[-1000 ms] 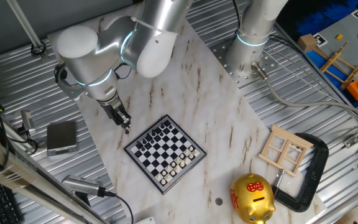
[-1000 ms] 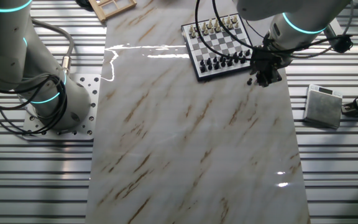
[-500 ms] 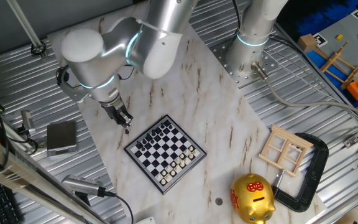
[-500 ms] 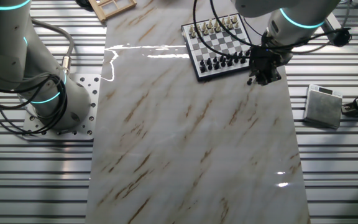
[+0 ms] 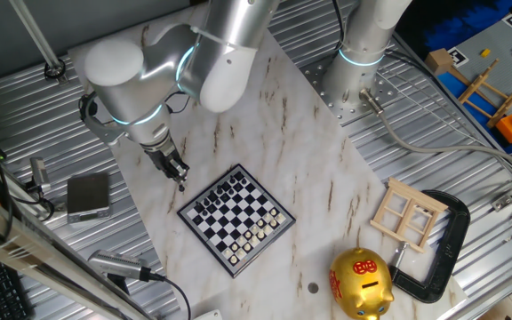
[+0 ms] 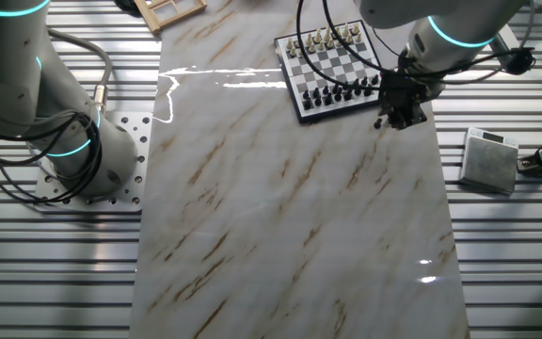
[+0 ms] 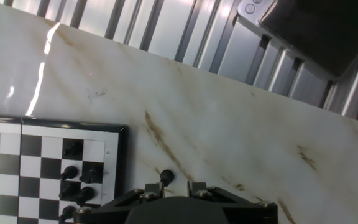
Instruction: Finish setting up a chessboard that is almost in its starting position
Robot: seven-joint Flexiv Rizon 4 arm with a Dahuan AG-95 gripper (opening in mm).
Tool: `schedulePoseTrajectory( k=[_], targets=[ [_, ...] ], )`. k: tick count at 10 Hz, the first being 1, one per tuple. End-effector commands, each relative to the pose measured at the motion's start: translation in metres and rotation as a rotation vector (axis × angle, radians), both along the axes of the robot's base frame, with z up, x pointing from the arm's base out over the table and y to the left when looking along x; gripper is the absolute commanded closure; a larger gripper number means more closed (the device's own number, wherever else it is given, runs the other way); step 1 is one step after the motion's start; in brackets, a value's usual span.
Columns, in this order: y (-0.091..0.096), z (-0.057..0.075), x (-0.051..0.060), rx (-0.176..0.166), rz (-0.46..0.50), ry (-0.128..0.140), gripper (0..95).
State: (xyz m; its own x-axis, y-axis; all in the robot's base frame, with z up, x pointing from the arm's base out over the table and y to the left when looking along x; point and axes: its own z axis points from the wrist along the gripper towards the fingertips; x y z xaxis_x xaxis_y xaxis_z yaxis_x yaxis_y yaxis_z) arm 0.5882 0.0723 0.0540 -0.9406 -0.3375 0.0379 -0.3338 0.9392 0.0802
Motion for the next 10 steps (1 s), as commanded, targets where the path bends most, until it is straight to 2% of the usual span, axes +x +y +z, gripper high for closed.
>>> schedulePoseTrajectory(
  k=[1,7,8,10],
  targets=[
    [0.002,-0.001,0.001,-0.001,-0.009,0.002,57.0],
    [0.014,-0.011,0.009,0.0,-0.036,0.005,57.0],
    [0.014,-0.012,0.009,0.0,-0.034,0.005,76.0],
    [0.013,-0.014,0.008,0.001,-0.036,0.006,76.0]
  ],
)
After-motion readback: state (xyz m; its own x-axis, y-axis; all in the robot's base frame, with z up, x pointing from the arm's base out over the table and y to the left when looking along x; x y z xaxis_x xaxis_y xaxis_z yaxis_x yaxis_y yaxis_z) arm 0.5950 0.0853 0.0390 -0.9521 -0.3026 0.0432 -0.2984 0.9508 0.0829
